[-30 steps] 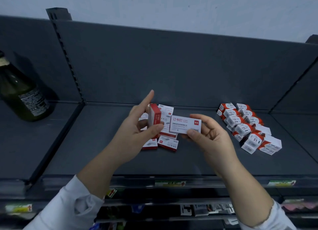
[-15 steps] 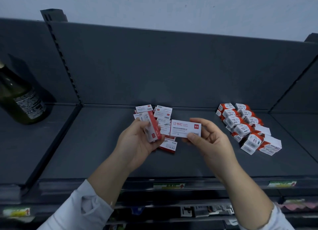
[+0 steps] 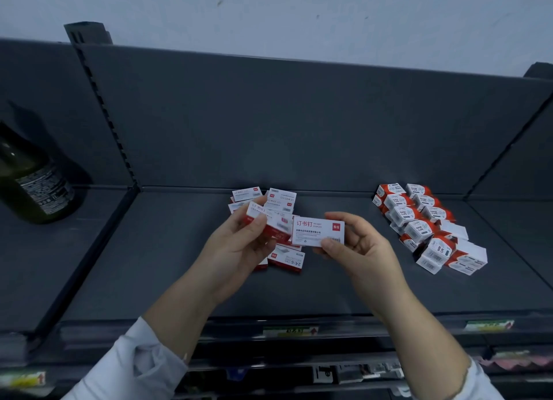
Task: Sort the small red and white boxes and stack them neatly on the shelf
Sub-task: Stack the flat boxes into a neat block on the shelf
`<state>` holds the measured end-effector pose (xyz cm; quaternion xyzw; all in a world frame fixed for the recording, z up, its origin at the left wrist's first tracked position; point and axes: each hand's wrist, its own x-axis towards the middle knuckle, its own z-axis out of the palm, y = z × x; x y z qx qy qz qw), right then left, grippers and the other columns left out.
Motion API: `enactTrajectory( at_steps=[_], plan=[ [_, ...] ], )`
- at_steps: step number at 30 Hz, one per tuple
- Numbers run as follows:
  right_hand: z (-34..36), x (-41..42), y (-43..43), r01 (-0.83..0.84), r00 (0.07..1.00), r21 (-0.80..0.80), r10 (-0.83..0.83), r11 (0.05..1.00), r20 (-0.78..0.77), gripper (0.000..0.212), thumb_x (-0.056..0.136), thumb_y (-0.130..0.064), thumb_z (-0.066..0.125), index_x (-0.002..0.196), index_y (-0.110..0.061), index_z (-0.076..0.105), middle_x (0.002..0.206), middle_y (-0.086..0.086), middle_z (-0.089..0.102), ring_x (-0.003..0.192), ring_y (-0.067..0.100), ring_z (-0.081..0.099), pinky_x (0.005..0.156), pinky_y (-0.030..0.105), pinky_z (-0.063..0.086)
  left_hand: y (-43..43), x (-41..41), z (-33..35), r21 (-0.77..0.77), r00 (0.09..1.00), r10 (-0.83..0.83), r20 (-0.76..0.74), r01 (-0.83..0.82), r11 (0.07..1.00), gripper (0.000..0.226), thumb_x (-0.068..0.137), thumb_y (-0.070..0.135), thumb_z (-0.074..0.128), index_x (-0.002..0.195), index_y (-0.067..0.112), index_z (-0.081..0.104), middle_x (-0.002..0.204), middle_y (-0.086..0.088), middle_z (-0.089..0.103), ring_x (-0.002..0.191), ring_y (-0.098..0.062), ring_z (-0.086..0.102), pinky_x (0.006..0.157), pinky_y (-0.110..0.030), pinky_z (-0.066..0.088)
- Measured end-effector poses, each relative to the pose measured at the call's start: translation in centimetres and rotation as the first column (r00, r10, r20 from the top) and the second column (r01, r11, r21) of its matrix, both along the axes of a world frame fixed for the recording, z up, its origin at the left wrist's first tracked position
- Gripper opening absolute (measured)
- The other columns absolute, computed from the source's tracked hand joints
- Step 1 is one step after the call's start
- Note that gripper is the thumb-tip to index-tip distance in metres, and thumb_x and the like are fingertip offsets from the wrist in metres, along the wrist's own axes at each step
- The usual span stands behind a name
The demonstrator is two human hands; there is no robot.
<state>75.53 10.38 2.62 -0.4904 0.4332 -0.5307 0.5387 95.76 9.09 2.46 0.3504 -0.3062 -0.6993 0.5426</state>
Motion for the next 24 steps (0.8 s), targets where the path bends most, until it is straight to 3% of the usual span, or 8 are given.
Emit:
enactTrajectory(
  at_steps=[6, 14, 24],
  plan=[
    [0.2, -0.2, -0.2, 0.032, 0.999, 0.009, -0.032, 0.999, 0.034, 0.031, 0.088, 0.009, 0.058, 0.112, -0.010, 0.061, 0.098, 0.008, 0.076, 0.085, 0.016, 0.072, 0.067, 0.018, 0.054, 0.1, 0.6, -0.1, -0.072, 0.995, 0.015, 0.100, -0.008, 0.997, 0.043, 0.088, -0.013, 0.053, 0.122, 0.013, 0.061, 0.118, -0.016, 0.066, 0.092, -0.021, 0.069, 0.080, -0.028, 0.059],
    [0.9, -0.4, -0.8, 0.021, 0.999, -0.025, -0.020, 0.999, 0.046, 0.037, 0.088, 0.007, 0.058, 0.120, -0.012, 0.058, 0.105, 0.010, 0.074, 0.092, 0.017, 0.071, 0.073, 0.020, 0.055, 0.5, 1.1, 0.7, -0.189, 0.938, 0.065, 0.341, 0.000, 0.982, 0.045, 0.082, 0.000, 0.067, 0.119, 0.024, 0.062, 0.110, -0.005, 0.073, 0.101, -0.023, 0.070, 0.088, -0.036, 0.057],
    [0.7, -0.3, -0.7, 0.000, 1.000, -0.043, -0.002, 0.999, -0.031, 0.037, 0.089, 0.006, 0.059, 0.120, -0.013, 0.057, 0.104, 0.007, 0.075, 0.094, 0.016, 0.072, 0.077, 0.020, 0.055, 1.0, 1.5, 0.7, -0.215, 0.934, 0.071, 0.350, 0.006, 0.977, 0.055, 0.070, 0.011, 0.073, 0.119, 0.033, 0.063, 0.108, -0.003, 0.074, 0.100, -0.021, 0.070, 0.085, -0.033, 0.057]
  ],
)
